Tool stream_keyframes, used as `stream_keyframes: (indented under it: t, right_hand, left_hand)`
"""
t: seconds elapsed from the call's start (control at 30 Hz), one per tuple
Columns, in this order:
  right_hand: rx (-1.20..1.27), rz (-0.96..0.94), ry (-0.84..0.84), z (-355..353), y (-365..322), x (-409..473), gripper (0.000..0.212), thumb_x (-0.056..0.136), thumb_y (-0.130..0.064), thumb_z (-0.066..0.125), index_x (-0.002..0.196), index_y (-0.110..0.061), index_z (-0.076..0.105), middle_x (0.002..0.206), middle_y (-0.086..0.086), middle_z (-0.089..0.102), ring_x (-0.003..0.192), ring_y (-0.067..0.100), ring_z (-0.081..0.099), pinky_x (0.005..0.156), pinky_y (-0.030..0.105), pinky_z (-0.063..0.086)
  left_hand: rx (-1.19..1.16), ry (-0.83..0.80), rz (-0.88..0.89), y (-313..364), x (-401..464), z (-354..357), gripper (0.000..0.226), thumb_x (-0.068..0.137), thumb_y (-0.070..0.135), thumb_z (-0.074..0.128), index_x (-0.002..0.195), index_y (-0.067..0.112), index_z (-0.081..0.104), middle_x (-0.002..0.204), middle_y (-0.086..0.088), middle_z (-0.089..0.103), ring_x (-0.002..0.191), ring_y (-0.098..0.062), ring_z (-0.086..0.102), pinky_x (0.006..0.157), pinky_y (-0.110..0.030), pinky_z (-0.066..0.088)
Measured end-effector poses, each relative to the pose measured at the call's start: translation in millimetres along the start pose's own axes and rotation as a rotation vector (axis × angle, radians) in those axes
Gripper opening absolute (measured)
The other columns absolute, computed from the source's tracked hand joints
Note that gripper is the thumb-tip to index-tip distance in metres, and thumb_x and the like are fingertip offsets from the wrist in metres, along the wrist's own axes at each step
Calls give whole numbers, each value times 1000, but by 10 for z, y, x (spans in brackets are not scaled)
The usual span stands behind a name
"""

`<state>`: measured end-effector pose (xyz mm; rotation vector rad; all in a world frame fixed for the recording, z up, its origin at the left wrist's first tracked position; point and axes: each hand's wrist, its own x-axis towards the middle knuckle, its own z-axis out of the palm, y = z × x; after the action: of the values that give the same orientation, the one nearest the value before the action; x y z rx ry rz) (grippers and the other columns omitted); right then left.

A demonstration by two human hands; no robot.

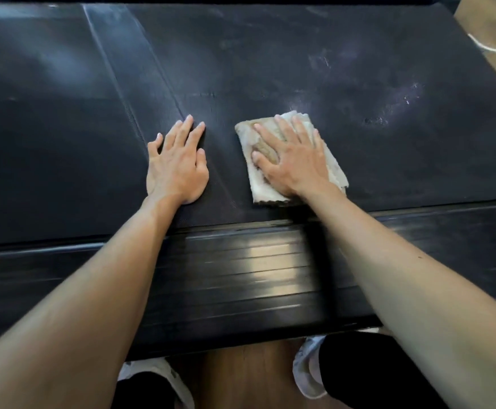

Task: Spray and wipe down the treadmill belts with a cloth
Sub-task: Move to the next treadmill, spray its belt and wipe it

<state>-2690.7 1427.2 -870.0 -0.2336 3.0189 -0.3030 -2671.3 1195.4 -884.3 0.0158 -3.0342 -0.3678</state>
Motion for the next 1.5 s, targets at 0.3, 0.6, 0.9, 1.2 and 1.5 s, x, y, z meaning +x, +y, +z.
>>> stream_keyframes:
  t: [0.3, 0.6, 0.9, 1.2, 1.5]
  right_hand:
    - [12, -216, 9, 57, -258, -343, 61, 99, -63, 40, 157, -56, 24, 173, -10, 11, 160, 18, -3, 127, 49, -7]
    - [-2, 47, 12, -19, -58, 242, 62, 101, -64, 36, 159, -53, 21, 174, -8, 7, 160, 20, -6, 126, 53, -6]
    - [34, -162, 17, 0, 50, -330, 64, 92, -71, 28, 155, -58, 28, 171, -14, 16, 159, 14, 1, 128, 44, -4]
    - [18, -17, 48, 38, -328, 265, 62, 99, -63, 38, 159, -50, 26, 173, -5, 13, 160, 23, -2, 126, 52, -7]
    - [15, -32, 9, -107, 264, 4, 67, 92, -72, 36, 156, -58, 25, 173, -14, 9, 159, 13, -5, 128, 41, -6]
  left_hand:
    - [6, -2, 11, -18, 8, 15, 55, 106, 31, 31, 160, 29, 24, 170, 7, 14, 156, -10, 8, 124, -43, 7]
    - [17, -10, 2, 11, 0, -3, 55, 106, 32, 30, 160, 30, 23, 170, 8, 13, 156, -9, 7, 124, -42, 7]
    - [-13, 2, -3, 1, -6, 9, 55, 105, 30, 32, 160, 29, 25, 170, 8, 15, 156, -9, 8, 125, -43, 8]
    - [1, -8, -6, 10, 8, -6, 56, 105, 31, 31, 160, 30, 24, 170, 9, 14, 156, -9, 7, 124, -42, 7]
    - [2, -4, -5, 5, -9, -10, 57, 105, 32, 29, 161, 31, 21, 170, 10, 11, 156, -7, 4, 125, -41, 7]
